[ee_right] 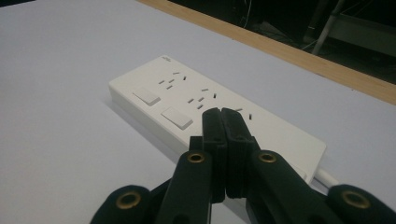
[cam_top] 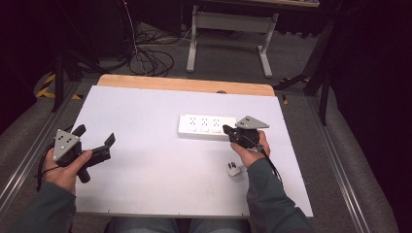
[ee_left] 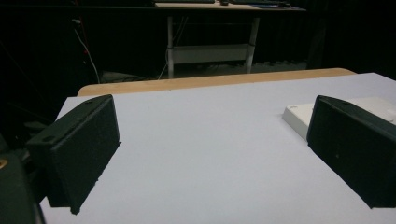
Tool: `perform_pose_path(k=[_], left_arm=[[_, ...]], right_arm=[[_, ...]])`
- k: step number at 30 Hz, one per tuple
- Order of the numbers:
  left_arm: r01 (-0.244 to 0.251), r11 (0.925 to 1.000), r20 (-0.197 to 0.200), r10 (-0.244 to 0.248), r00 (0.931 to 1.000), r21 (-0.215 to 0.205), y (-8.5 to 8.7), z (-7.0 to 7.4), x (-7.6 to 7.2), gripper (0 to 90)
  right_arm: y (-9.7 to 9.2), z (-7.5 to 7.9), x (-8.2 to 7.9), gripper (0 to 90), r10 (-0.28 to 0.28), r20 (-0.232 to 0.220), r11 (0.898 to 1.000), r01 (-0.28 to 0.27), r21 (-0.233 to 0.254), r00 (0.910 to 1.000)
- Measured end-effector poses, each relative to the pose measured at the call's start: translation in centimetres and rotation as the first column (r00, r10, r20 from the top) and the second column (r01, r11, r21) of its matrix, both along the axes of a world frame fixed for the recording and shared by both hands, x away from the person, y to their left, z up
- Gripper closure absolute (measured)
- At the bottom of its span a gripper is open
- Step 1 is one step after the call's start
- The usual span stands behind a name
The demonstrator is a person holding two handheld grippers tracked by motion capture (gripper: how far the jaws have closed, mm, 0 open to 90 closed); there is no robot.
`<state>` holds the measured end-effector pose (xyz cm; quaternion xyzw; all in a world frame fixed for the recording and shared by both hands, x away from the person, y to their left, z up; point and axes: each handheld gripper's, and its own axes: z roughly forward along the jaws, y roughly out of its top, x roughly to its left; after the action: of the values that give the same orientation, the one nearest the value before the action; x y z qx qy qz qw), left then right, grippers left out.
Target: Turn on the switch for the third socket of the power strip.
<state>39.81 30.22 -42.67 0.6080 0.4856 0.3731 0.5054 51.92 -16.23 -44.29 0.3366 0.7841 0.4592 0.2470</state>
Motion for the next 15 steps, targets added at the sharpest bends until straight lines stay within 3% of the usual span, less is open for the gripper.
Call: perform_pose_path(k=[15], left_arm=[[-0.003,1.0000,-0.002,0.003,1.0000,0.003,0.1,0.0,-0.2,3.1]], right_arm=[[1.2,-0.1,0.5,89.8,0.023,-0.002,1.000,-0.023,-0.011,0.9997]])
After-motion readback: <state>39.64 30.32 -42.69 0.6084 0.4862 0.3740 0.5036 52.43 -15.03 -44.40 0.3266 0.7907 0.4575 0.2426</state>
